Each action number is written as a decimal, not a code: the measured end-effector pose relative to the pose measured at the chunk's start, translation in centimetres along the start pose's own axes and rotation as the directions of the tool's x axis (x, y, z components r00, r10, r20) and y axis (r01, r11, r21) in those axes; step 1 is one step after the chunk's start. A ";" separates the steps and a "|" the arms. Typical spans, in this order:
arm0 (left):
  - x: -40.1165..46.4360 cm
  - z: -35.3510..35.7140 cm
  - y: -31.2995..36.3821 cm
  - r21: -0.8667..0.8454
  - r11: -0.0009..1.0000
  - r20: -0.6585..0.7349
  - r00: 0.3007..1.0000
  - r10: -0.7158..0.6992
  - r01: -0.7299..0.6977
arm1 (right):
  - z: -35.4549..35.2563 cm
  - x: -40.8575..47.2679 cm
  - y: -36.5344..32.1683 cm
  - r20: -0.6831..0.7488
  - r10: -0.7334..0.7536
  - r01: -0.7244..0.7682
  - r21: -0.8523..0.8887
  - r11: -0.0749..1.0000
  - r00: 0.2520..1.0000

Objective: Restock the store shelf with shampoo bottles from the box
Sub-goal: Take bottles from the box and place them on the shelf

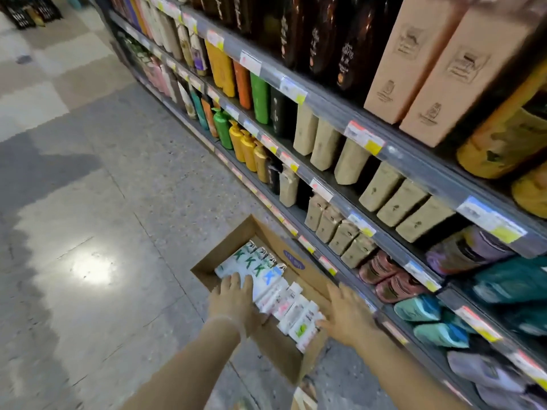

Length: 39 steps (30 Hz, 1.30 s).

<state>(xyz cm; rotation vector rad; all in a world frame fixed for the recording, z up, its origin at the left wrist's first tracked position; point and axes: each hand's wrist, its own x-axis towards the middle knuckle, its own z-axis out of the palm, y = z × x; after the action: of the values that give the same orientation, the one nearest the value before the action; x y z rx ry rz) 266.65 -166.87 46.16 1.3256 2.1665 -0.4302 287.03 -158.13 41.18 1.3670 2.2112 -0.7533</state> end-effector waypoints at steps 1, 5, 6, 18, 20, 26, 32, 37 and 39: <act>1.8 0.1 -0.3 -0.002 1.000 0.030 0.999 0.012 -0.012 | 0.5 1.2 0.0 0.002 0.020 -0.020 0.028 0.999 1.000; 9.5 2.4 -1.6 0.060 0.996 0.137 0.989 0.065 -0.073 | 3.2 6.2 -0.1 0.002 0.154 -0.150 0.232 0.961 0.988; 11.7 3.3 -2.0 0.086 0.992 0.163 0.984 0.077 -0.092 | 4.4 7.8 -0.1 0.018 0.195 -0.193 0.266 0.944 0.981; 33.2 26.9 -1.9 0.037 0.990 0.364 0.924 0.115 -0.138 | 29.7 23.4 1.6 0.312 0.623 -0.650 0.623 0.435 0.717; 35.3 31.5 -1.5 -0.048 0.995 0.350 0.931 0.101 -0.090 | 33.7 25.4 2.5 0.324 0.640 -0.650 0.664 0.371 0.697; 39.3 41.7 0.0 -0.292 0.948 0.333 0.943 -0.021 0.125 | 41.9 30.4 5.6 0.425 0.698 -0.640 0.766 0.061 0.576; 40.4 45.3 0.9 -0.323 0.930 0.131 0.982 -0.138 0.174 | 44.8 33.9 6.2 0.380 0.797 -0.580 0.813 -0.046 0.470; 41.6 46.0 -0.1 -0.382 0.916 0.064 0.993 -0.103 0.119 | 45.2 34.8 5.7 0.277 0.883 -0.673 0.737 0.057 0.378; 41.3 46.1 -0.7 -0.389 0.918 0.027 0.997 -0.069 0.074 | 45.3 34.8 5.8 0.242 0.890 -0.681 0.726 0.098 0.387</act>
<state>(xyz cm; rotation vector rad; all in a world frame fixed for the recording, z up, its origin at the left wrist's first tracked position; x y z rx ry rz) 264.81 -162.54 -15.61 1.0202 2.1518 -0.0254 281.15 -162.04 -15.81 2.8587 0.7388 -1.0608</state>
